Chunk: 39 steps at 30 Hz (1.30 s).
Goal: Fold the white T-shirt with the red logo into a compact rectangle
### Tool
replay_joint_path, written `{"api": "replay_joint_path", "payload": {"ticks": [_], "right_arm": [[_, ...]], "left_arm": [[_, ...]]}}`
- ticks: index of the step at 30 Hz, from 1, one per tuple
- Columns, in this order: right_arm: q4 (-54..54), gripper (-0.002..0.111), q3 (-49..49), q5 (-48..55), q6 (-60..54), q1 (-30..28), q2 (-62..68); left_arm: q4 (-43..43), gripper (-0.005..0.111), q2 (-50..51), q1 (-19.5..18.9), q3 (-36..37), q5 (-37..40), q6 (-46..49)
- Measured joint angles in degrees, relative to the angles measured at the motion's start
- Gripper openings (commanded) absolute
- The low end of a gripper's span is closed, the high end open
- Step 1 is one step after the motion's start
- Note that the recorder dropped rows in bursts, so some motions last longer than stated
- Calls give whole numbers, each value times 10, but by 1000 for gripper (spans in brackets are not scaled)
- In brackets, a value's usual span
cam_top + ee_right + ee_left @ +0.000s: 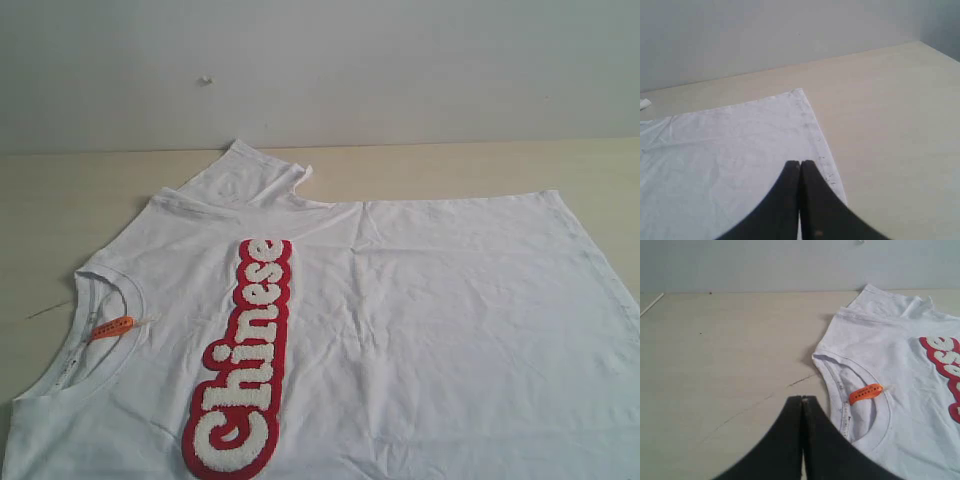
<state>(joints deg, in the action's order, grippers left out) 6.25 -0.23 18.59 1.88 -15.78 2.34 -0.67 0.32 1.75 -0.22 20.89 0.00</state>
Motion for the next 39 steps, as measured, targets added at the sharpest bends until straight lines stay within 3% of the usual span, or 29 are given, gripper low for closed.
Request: {"api": "replay_joint_path", "payload": {"ticks": [25, 39], "right_arm": [[0, 0, 0, 0, 0, 0, 0], [0, 0, 0, 0, 0, 0, 0]], "left_arm": [[0, 0, 0, 0, 0, -12, 0], [-4, 0, 0, 0, 1, -214, -15]]}}
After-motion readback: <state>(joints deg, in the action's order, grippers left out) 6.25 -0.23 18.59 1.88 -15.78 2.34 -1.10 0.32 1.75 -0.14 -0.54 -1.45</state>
